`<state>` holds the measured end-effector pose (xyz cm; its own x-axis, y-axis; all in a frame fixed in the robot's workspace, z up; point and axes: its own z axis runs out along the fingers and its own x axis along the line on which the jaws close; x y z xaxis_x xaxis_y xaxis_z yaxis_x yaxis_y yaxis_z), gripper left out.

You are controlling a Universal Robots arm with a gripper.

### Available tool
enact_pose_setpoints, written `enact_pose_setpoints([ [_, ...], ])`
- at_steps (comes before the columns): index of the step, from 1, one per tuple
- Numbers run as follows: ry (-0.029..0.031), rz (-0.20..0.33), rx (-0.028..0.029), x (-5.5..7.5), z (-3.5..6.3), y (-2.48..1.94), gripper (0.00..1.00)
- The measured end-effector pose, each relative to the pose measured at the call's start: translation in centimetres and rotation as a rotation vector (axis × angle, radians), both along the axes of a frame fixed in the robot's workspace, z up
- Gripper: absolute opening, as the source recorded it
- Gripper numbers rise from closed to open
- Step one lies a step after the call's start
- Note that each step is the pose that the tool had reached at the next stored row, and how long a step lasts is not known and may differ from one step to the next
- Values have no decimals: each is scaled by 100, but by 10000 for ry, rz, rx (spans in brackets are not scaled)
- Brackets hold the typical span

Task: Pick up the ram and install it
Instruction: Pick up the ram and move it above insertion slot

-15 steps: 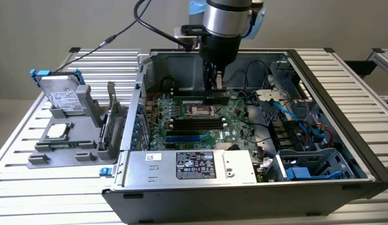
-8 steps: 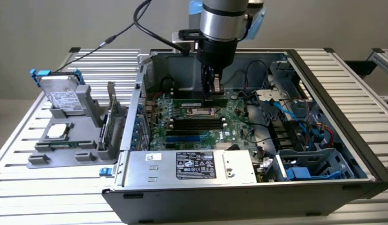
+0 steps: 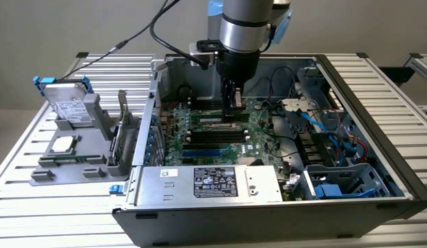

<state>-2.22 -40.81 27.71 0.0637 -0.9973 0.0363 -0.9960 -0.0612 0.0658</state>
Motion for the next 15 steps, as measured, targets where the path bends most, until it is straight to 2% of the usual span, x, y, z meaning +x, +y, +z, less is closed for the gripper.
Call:
enact_pose_setpoints([
  [15, 0, -1, 1, 8, -273, 0, 14],
])
